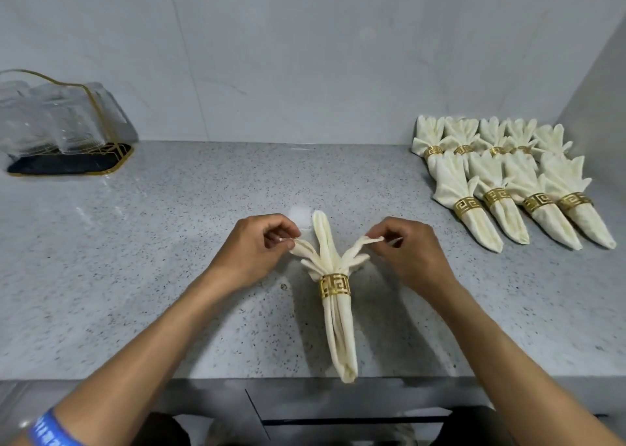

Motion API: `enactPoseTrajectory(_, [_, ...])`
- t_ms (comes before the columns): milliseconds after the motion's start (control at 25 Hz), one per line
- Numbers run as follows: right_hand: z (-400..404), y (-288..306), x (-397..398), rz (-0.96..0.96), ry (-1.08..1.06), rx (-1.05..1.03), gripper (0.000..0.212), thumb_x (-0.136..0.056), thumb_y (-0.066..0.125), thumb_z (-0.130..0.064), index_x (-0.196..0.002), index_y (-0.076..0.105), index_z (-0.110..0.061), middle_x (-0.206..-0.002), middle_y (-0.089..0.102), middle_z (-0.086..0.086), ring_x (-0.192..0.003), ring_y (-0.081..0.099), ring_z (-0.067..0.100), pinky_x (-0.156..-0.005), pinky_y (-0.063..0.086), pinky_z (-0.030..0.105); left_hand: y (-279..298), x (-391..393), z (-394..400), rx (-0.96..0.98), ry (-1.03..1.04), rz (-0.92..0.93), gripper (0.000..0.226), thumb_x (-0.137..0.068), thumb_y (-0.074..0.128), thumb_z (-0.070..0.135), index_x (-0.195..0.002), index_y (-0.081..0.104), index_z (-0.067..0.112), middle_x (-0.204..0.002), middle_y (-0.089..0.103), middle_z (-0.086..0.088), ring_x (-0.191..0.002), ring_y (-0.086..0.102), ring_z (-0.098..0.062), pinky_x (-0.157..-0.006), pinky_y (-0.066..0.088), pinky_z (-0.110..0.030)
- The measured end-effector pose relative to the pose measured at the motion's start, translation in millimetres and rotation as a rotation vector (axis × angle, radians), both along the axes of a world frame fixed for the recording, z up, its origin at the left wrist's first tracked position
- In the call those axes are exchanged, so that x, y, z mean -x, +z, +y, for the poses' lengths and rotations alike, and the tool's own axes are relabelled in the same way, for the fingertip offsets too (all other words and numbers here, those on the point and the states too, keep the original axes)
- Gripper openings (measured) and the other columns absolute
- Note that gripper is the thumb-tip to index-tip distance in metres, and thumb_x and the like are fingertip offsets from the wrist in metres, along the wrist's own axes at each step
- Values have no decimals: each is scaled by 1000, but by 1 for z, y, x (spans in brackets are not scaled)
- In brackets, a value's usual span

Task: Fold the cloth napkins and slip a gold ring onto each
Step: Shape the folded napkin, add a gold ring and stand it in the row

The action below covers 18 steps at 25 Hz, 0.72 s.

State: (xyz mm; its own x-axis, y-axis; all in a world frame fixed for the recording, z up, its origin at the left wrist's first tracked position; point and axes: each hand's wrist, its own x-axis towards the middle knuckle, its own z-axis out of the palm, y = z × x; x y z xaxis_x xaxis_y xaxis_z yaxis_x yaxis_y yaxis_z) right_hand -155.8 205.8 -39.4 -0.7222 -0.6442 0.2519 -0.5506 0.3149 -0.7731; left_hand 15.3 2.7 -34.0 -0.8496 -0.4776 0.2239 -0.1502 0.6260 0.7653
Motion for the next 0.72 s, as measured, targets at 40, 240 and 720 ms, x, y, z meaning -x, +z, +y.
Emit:
enactPoseTrajectory(40, [11,-3,5,-29,-27,6,7,-79,80,-22,-80,76,-27,-75,71,-9,-67,63,9,-65,53,34,-3,-5,-2,-41,41,1,16,-86,73,11,-93,72,26,-90,70,9,-82,63,-7,-75,51,-20])
enactPoseTrajectory(240, [24,-11,-6,2,-278,-34,29,-85,71,-40,-110,64,-29,-85,62,-15,-70,60,7,-66,52,30,-26,-11,35,318,205,-92,40,-84,72,39,-118,53,29,-113,49,19,-103,47,-2,-92,43,-25])
enactPoseTrajectory(720, [7,-10,-65,417,-283,-557,31,-97,47,-49,-98,58,-19,-80,53,-6,-64,47,13,-54,34,27,-46,19,91,351,-137,-59,49,-84,66,28,-132,58,26,-135,57,14,-121,49,-9,-105,39,-34])
